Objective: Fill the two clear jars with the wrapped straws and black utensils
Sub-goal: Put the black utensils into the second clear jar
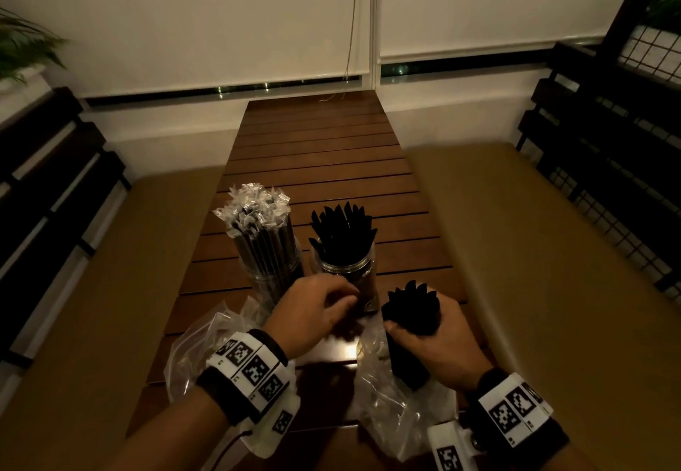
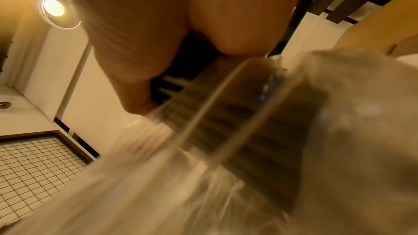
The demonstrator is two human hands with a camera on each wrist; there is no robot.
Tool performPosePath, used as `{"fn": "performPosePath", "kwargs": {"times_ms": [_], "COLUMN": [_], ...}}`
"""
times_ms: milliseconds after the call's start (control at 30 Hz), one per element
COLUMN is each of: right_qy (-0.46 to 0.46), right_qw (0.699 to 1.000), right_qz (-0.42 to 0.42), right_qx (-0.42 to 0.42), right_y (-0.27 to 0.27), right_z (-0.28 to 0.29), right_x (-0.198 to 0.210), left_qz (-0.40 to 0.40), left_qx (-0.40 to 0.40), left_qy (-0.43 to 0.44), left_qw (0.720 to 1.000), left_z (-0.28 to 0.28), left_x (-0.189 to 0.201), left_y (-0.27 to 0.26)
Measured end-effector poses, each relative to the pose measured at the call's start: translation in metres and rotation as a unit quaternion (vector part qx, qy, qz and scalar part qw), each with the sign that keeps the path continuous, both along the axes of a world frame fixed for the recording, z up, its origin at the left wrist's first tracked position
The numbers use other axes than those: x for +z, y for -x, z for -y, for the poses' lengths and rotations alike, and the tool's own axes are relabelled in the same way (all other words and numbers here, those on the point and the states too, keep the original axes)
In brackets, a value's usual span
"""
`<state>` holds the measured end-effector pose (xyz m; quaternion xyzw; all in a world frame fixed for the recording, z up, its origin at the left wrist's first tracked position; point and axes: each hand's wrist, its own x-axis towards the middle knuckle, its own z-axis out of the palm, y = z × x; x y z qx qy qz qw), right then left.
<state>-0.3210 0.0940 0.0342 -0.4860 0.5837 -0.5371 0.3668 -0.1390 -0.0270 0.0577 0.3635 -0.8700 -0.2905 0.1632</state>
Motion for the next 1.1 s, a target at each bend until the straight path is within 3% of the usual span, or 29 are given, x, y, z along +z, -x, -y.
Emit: {"fn": "performPosePath", "kwargs": {"times_ms": [133,233,400,567,867,967,1100], "right_qy": [0.008,0.024,0.061,0.052,0.063,0.073,0.064], "right_qw": [1.0,0.999,0.995,0.998,0.997,0.996,0.996], "right_qz": [-0.018,-0.024,-0.074,0.002,-0.012,-0.011,0.027], "right_qx": [-0.015,-0.01,-0.01,-0.042,-0.035,-0.04,-0.057], "right_y": [0.008,0.012,0.017,0.021,0.011,0.009,0.009], "right_z": [-0.011,-0.013,-0.006,-0.003,0.006,0.01,0.014], "right_x": [0.01,0.018,0.034,0.038,0.039,0.04,0.038], "left_qz": [-0.025,-0.036,-0.056,-0.048,-0.023,-0.033,0.042], "left_qx": [0.124,0.161,0.174,0.182,0.226,0.188,0.079], "left_qy": [0.016,-0.002,-0.033,-0.054,-0.049,-0.022,-0.127], "left_qw": [0.992,0.986,0.983,0.981,0.973,0.981,0.988], "left_z": [0.01,0.007,0.009,0.015,-0.004,-0.018,-0.031], "left_x": [-0.005,-0.007,-0.014,-0.023,-0.017,-0.011,-0.017], "left_y": [-0.004,-0.001,0.006,0.015,0.018,0.016,0.013]}}
